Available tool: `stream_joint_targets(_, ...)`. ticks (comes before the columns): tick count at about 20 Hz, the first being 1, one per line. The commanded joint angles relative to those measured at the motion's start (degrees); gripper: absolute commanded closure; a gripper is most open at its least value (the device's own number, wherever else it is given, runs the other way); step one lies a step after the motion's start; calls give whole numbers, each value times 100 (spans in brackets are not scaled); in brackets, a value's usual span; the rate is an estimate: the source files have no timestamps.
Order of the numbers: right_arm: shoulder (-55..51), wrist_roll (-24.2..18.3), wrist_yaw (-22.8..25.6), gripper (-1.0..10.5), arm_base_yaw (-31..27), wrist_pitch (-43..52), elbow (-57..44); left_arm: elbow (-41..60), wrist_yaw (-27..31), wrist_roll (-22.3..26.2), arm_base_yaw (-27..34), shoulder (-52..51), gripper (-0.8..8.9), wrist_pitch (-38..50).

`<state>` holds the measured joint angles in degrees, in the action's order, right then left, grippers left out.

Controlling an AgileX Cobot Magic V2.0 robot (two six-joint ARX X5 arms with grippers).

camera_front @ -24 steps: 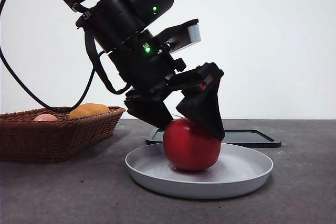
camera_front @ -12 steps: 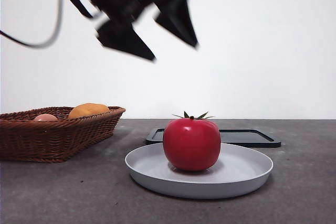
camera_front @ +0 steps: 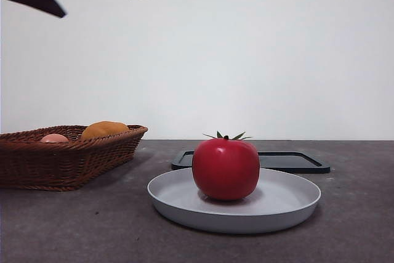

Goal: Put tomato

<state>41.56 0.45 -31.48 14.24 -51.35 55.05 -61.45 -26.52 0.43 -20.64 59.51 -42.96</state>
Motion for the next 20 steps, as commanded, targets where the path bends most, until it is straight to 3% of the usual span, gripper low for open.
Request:
stream_joint_targets(1, 144, 35, -2, 487, 26, 81, 114, -109, -356, 376, -33, -118, 283, -813)
stream_joint_targets(4, 302, 35, -4, 487, 26, 76, 111, -109, -721, 492, -44, -278, 283, -1316)
stream_joint_targets(11, 457, 44, -4, 487, 149, 83, 114, -109, -739, 492, -42, -367, 283, -1311)
stream_joint_targets(15, 909, 94, 2, 486, 560, 356, 114, -109, -737, 492, -42, -367, 283, -1300)
stream_joint_targets(20, 1958, 107, 177, 485, 1176, 1368, 111, -109, -737, 490, -42, -367, 283, -1298)
